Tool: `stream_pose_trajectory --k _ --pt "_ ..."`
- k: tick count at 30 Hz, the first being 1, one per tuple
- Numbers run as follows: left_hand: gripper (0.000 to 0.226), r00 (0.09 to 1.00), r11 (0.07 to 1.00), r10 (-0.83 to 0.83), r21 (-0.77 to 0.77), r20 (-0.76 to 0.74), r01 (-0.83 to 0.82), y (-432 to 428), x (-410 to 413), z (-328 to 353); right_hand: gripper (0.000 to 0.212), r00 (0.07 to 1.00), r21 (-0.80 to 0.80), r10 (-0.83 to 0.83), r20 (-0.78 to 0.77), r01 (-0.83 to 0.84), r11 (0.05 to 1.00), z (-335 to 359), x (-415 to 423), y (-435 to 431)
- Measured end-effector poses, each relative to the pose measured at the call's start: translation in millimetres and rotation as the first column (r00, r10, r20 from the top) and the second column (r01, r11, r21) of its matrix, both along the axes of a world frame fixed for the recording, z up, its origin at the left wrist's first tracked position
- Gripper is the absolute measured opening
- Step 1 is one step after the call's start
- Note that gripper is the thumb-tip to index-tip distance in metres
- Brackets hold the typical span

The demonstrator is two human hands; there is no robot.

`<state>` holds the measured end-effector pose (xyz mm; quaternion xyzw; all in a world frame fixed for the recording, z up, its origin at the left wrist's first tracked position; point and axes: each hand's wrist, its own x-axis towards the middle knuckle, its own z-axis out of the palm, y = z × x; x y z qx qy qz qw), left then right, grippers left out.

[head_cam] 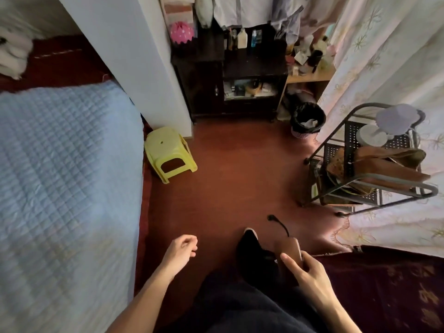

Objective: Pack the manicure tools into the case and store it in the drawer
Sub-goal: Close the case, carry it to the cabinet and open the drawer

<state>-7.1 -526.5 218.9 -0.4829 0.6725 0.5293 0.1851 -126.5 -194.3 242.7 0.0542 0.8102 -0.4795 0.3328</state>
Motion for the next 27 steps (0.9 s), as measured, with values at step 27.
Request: stream_pose_trajectory --k 27 --pt "0.016 0.98 0.994 -0.106 0.021 0.166 0.104 -174 -328 -23 0.021 0.992 0.041 -0.119 -0.038 0.121 0.992 21 -335 -153"
